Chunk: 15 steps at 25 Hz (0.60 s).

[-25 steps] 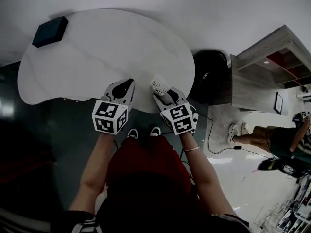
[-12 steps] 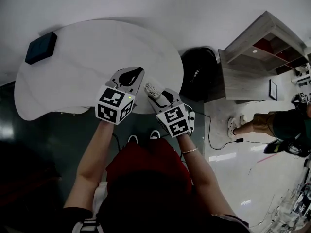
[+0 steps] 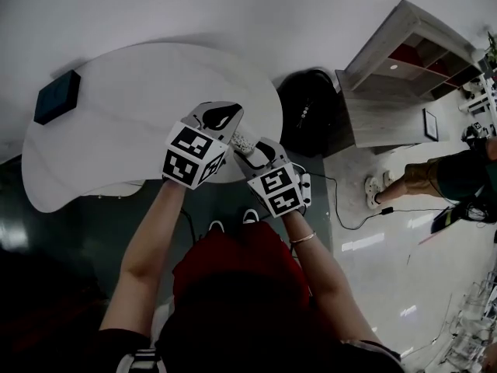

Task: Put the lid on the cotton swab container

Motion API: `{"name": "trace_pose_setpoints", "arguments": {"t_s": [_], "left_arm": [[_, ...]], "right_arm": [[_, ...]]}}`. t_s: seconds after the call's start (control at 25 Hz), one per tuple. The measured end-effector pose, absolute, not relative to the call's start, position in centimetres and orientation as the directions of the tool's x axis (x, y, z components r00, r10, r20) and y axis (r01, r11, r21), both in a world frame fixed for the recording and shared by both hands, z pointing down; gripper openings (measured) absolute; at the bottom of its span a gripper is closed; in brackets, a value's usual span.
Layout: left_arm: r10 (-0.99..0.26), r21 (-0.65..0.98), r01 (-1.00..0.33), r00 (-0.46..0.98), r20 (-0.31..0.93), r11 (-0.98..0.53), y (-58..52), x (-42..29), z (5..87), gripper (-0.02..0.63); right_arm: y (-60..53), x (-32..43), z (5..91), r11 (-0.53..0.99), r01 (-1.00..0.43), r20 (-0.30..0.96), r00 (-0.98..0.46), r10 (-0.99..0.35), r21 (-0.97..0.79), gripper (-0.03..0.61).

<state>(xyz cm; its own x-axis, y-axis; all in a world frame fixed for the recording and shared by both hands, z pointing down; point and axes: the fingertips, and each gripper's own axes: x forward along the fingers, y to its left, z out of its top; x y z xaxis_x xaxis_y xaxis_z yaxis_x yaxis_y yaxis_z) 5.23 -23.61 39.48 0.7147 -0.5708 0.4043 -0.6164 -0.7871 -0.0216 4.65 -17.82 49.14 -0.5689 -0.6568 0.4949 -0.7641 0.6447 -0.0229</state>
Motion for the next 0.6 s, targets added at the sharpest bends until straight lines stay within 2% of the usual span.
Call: {"name": "trace_pose_setpoints", "arguments": {"t_s": [0.6], "left_arm": [[-0.564, 0.025, -0.634, 0.706, 0.428, -0.773, -21.7, 3.3, 41.3, 0.026]], "right_arm": [[-16.9, 3.8, 48.4, 0.631, -0.775, 0.466, -0.565, -0.681, -0.017, 0.212]]}}
